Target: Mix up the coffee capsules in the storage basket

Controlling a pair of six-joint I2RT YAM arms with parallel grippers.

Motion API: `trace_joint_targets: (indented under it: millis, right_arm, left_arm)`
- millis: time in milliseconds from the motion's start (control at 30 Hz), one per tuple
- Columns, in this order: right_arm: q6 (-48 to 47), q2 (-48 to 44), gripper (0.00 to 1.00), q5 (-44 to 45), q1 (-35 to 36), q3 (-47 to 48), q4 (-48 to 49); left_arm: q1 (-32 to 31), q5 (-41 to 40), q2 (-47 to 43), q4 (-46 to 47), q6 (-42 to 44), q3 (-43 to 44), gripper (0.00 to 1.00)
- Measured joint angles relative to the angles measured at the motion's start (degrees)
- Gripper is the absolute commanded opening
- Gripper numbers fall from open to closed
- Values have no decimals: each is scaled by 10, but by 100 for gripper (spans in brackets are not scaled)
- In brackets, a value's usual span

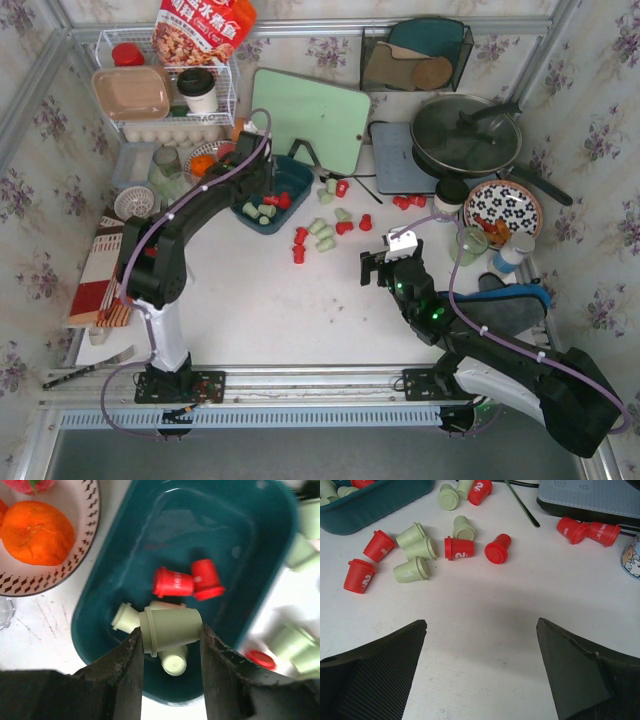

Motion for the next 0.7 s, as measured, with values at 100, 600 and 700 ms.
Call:
trace_joint_targets:
  millis: [100,600,700]
  right_arm:
    - [0,0,100,-3,0,0,0]
    - [4,2,100,-10,0,2,0]
    - [7,5,100,-10,0,7,-1]
  left_arm:
    - [24,0,48,-8,-1,31,43]
    - [51,17,7,12,-32,-46,100]
    - [50,13,-53,37,-44,-106,99]
